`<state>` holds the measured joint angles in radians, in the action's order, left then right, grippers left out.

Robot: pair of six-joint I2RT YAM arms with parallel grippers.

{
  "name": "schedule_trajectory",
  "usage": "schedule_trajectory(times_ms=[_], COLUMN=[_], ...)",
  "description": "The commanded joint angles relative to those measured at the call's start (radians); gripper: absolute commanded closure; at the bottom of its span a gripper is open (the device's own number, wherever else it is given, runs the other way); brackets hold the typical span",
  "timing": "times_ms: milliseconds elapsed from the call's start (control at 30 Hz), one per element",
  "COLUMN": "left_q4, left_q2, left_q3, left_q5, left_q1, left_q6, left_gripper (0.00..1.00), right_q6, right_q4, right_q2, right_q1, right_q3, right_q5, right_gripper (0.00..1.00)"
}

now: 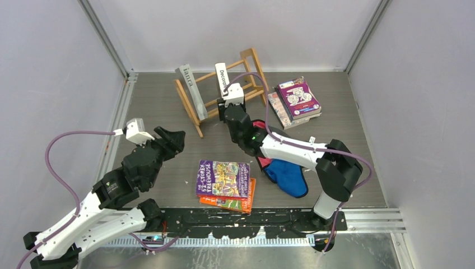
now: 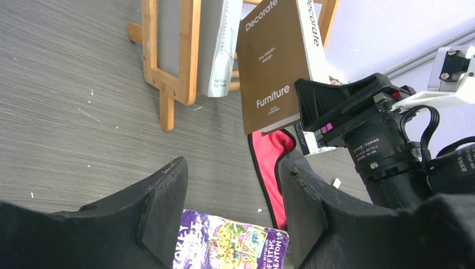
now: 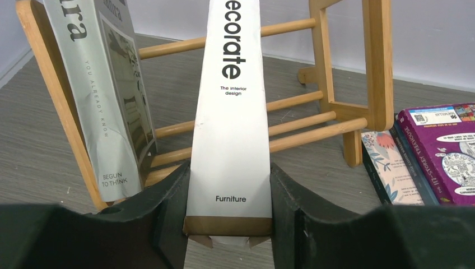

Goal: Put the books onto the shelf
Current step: Adjust the book on the shelf.

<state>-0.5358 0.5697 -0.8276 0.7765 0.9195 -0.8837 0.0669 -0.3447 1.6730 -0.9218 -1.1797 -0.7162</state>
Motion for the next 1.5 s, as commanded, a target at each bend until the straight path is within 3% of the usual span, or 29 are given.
schedule_trajectory(times_ms=[0, 600, 1467], left_q4=[0.015, -0.003, -0.017], left_q2=[-0.009, -0.045, -0.07], left_q3=[-0.004, 0.039, 0.073], left_q5=[0.003, -0.006, -0.026], left_q1=[-0.006, -0.005, -0.005], left_q6=[-0.017, -0.053, -0.086], left_gripper=[0.38, 0.39, 0.4], right_q6=[0.038, 0.109, 0.128], right_q4=[-0.005, 0.026, 0.067], right_q2=[-0.035, -0.016, -0.072], right_q1=[-0.003, -0.012, -0.039], right_q3=[0.038, 0.089, 0.132], right_q5=[-0.042, -0.049, -0.058], right_gripper=[0.59, 0.46, 0.44])
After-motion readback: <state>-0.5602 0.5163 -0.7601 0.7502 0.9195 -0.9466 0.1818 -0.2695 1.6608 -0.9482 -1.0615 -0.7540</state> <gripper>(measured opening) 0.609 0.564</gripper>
